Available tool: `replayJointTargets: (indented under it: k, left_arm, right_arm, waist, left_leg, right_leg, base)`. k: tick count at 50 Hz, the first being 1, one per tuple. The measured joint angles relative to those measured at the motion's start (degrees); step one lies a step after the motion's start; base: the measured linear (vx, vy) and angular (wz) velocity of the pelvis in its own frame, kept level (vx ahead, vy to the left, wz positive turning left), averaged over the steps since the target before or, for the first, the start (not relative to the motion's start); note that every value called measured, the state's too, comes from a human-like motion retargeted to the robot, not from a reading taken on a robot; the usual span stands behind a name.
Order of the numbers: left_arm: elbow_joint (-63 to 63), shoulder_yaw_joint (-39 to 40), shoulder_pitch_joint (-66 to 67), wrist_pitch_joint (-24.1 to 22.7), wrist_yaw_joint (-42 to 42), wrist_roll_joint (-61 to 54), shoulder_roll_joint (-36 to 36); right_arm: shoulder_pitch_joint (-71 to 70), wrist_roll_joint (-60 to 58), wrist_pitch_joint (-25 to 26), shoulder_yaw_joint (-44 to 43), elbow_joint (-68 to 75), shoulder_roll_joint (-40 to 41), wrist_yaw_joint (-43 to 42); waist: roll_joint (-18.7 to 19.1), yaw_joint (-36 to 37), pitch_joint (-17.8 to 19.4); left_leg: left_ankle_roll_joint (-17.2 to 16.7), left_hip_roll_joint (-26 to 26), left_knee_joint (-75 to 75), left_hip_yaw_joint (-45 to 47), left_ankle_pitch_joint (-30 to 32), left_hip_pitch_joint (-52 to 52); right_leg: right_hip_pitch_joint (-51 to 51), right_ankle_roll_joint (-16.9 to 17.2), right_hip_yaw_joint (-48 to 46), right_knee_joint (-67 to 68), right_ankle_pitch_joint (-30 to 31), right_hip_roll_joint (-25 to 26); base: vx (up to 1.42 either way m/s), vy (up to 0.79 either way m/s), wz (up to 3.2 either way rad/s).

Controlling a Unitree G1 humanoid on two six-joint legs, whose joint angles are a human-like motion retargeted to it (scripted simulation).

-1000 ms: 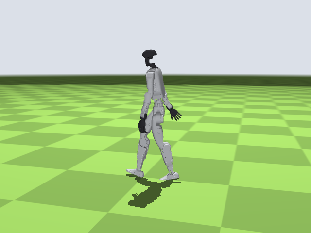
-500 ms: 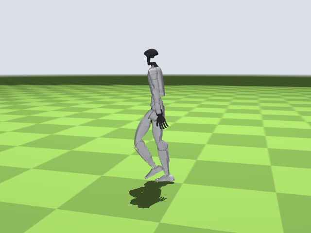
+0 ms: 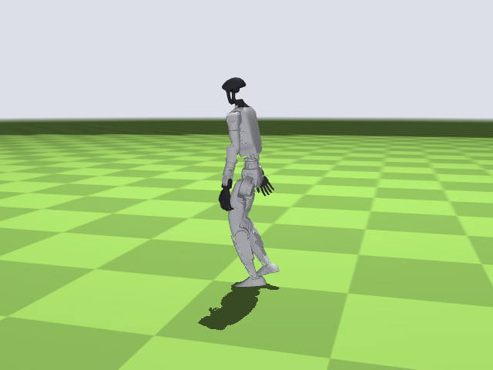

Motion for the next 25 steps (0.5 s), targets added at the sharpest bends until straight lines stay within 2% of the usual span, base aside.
replayJointTargets:
  k: [2, 5, 7, 8, 10, 13, 14, 15, 17, 20, 22, 25]
  left_arm:
    - [-4.23, -3.06, -1.02, -0.83, -1.43, -0.24, 1.95]
    - [-10.89, -6.64, -1.75, -4.30, -1.74, -1.47, 3.85]
    - [-15.13, -5.99, -0.90, -8.04, -1.01, -1.95, 3.74]
    - [-16.75, -4.63, -0.04, -10.16, -0.86, -1.79, 3.22]
    - [-17.88, -1.75, 1.63, -12.81, -0.18, -2.34, 1.72]
    - [-14.06, 1.84, 3.26, -11.36, 3.30, -5.31, -1.79]
    - [-11.81, 2.98, 3.57, -10.39, 3.95, -6.13, -2.77]
    - [-9.36, 4.17, 3.82, -9.40, 4.31, -6.81, -3.66]
    - [-3.11, 6.28, 4.32, -8.17, 2.23, -6.81, -4.01]
    - [5.79, 7.38, 5.66, -4.93, -4.51, -5.99, -2.70]
    - [11.39, 9.11, 5.47, -1.93, -6.77, -6.23, -1.63]
    - [17.51, 12.39, 4.62, 0.67, -5.11, -9.81, -0.69]
  right_arm:
    - [1.76, -3.56, 1.15, -2.12, 1.31, -1.14, -2.90]
    - [4.58, -4.55, 1.97, -3.73, 3.20, -2.86, 0.69]
    - [5.92, -3.25, 2.23, -4.71, 4.31, -3.59, 5.44]
    - [6.57, -2.59, 2.36, -5.22, 4.85, -3.76, 7.44]
    - [7.49, -0.94, 2.74, -5.70, 6.30, -4.01, 9.55]
    - [6.84, -0.75, 2.33, -4.74, 7.27, -3.90, 9.88]
    - [6.15, -1.62, 1.91, -3.69, 6.92, -3.89, 9.18]
    - [5.29, -2.71, 1.44, -2.38, 6.37, -3.92, 8.22]
    - [2.76, -5.41, 0.92, 1.18, 4.44, -4.24, 5.21]
    - [-0.70, -8.36, -0.78, 5.96, -0.42, -3.99, 2.66]
    - [-2.22, -8.46, -3.49, 7.55, -5.30, -3.79, 2.78]
    - [-3.31, -6.09, -8.52, 9.13, -13.66, -3.21, 3.59]
  waist:
    - [-1.21, -1.16, 0.40]
    - [-3.43, -2.10, 1.68]
    - [-4.87, -1.52, 2.38]
    - [-5.02, -0.57, 2.21]
    - [-6.80, 0.05, 1.88]
    - [-7.47, 4.10, 2.34]
    - [-7.06, 4.93, 2.58]
    - [-6.56, 5.60, 2.79]
    - [-5.39, 5.37, 2.23]
    - [-4.20, 6.28, 1.71]
    - [-4.53, 7.75, 1.15]
    - [-6.61, 8.27, 0.00]
  left_leg:
    - [0.00, -1.85, -2.86, 1.61, 3.54, 2.92]
    - [0.00, -4.63, -3.93, 2.33, 7.43, 7.65]
    - [0.00, -5.34, -1.44, 2.63, 9.52, 9.89]
    - [0.00, -4.76, 1.51, 2.36, 10.94, 9.72]
    - [0.00, -4.90, 9.09, 2.18, 15.07, 8.90]
    - [0.00, -0.67, 26.24, 4.09, 22.21, 4.24]
    - [0.00, 0.36, 32.85, 2.62, 22.18, 1.01]
    - [0.00, 0.94, 39.36, 0.58, 21.22, -2.61]
    - [0.00, 2.69, 50.35, -3.51, 8.96, -9.76]
    - [0.00, 9.22, 54.61, -2.55, -2.81, -14.12]
    - [0.00, 8.07, 49.98, -0.62, -7.80, -17.05]
    - [0.00, 0.68, 33.70, 2.88, -11.65, -18.97]
  right_leg:
    - [-2.47, -0.63, -0.11, -7.22, -6.22, 0.61]
    - [-2.83, -0.90, 5.05, -20.90, -10.55, 3.58]
    - [-0.41, -8.33, 7.65, -25.72, -10.13, 4.32]
    - [1.83, -10.74, 5.66, -25.20, -13.24, 4.25]
    - [5.48, -14.28, 9.73, -29.44, -13.15, 5.45]
    - [11.25, -15.08, 11.18, -33.77, -13.25, 5.37]
    - [12.29, -15.02, 11.48, -35.07, -12.13, 5.66]
    - [13.06, -14.93, 12.57, -36.37, -10.72, 6.39]
    - [14.12, -15.75, 12.26, -39.44, -8.39, 7.77]
    - [16.28, -16.42, 11.16, -42.63, -5.73, 9.14]
    - [16.22, -14.91, 10.73, -43.62, -2.96, 8.14]
    - [15.28, -10.58, 8.66, -44.30, 1.16, 3.64]
  base:
    - [0.63, -0.13, 0.40]
    - [0.66, -0.20, 0.51]
    - [0.68, -0.30, 0.14]
    - [0.78, -0.39, -0.07]
    - [0.83, -0.43, 0.08]
    - [0.67, -0.28, -0.14]
    - [0.44, -0.16, 0.04]
    - [0.39, -0.18, 0.19]
    - [0.39, -0.25, 0.23]
    - [0.34, -0.12, -0.02]
    - [0.11, 0.33, -0.03]
    - [0.07, 0.67, 0.36]
